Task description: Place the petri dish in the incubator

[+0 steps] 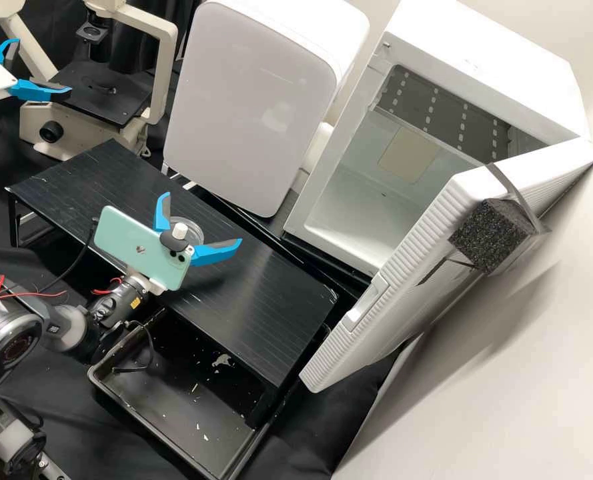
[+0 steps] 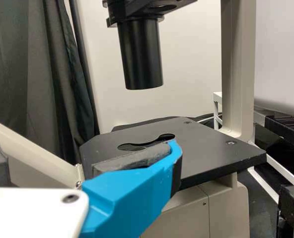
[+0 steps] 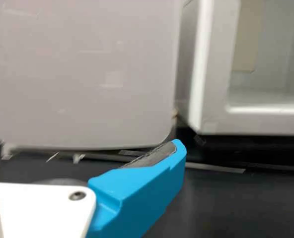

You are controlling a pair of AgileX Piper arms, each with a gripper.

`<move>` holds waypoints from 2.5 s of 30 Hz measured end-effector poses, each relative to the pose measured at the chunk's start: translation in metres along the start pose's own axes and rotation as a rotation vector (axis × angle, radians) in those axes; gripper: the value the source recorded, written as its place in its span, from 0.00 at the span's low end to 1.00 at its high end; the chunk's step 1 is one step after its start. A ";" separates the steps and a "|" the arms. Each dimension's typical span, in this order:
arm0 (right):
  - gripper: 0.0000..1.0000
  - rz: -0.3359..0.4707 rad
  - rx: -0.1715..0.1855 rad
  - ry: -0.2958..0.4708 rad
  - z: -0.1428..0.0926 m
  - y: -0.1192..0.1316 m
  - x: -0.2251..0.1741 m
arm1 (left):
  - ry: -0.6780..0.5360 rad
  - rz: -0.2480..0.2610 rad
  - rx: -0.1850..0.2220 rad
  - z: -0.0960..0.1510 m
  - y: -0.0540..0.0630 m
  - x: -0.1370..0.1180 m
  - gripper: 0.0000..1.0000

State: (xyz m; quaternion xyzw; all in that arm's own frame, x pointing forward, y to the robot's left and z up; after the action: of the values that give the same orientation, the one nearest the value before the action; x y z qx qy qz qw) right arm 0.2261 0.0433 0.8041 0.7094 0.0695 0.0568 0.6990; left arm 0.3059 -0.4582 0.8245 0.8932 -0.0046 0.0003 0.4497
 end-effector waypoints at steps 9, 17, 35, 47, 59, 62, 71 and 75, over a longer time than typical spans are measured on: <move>1.00 -0.048 0.003 -0.012 0.002 -0.010 -0.009 | 0.000 0.000 0.000 0.000 0.000 0.000 1.00; 1.00 -0.088 0.002 -0.012 0.002 -0.017 -0.012 | 0.000 0.000 0.000 0.000 0.000 0.000 1.00; 0.00 -0.124 -0.023 -0.027 0.011 -0.027 -0.008 | 0.000 0.000 0.000 0.000 0.000 0.000 1.00; 0.00 -0.120 -0.024 -0.025 0.011 -0.027 -0.007 | 0.000 0.000 0.000 0.000 0.000 0.000 1.00; 0.00 -0.117 -0.024 -0.023 0.010 -0.026 -0.006 | 0.000 0.000 0.000 0.000 0.000 0.000 1.00; 0.00 -0.117 -0.024 -0.022 0.010 -0.026 -0.006 | 0.000 0.000 0.000 0.000 0.000 0.000 1.00; 0.00 -0.123 -0.029 -0.022 0.011 -0.026 -0.006 | 0.000 0.000 0.000 0.000 0.000 0.000 1.00; 0.00 -0.125 -0.026 -0.021 0.011 -0.025 -0.006 | 0.000 0.000 0.000 0.000 0.000 0.000 1.00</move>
State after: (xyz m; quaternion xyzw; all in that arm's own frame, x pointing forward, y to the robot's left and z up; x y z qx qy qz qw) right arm 0.2219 0.0314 0.7790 0.6952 0.1054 0.0065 0.7110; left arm 0.3059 -0.4582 0.8245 0.8932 -0.0046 0.0003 0.4497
